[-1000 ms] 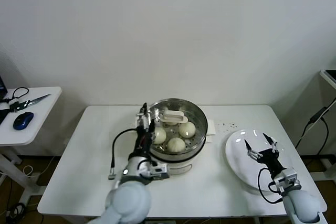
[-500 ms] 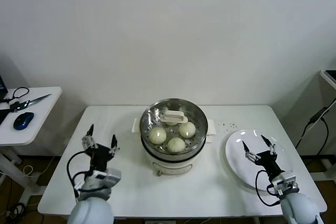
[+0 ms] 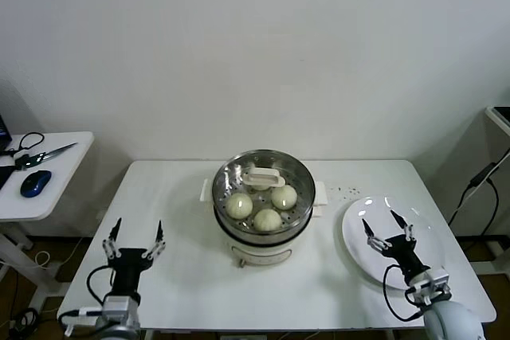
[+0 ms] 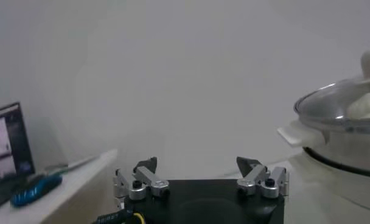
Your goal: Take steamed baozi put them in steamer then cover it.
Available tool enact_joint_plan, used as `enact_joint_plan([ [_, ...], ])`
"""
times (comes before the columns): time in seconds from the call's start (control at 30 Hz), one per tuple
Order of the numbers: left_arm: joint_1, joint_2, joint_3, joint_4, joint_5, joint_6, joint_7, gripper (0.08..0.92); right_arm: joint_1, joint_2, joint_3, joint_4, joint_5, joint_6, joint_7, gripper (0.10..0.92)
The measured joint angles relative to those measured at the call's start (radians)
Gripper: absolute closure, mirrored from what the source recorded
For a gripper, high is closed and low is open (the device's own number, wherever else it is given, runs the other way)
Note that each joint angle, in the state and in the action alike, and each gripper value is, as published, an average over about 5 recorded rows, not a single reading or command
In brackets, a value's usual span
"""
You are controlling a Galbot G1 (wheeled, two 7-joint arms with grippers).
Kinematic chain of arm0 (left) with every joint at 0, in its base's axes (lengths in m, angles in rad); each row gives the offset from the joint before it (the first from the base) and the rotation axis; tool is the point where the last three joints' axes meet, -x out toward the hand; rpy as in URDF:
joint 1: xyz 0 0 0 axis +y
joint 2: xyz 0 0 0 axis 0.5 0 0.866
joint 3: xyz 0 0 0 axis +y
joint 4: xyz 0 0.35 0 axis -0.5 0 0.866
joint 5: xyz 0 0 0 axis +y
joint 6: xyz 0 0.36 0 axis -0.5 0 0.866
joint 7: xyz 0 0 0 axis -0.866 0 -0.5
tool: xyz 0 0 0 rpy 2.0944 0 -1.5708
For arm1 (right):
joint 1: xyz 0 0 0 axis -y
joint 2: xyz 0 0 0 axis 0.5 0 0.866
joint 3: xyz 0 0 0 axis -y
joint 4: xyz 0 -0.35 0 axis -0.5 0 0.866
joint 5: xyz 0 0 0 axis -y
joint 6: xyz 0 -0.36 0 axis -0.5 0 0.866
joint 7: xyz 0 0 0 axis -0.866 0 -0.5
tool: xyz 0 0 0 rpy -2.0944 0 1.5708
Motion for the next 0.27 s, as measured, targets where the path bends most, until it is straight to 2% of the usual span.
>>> enact_joint_plan([
  [0.27, 0.038, -0.036, -0.047, 0.028, -0.069, -0.074, 0.052, 0.177, -0.005, 0.006, -0.003, 0.002, 0.013, 0.008, -0.002, 0.203],
])
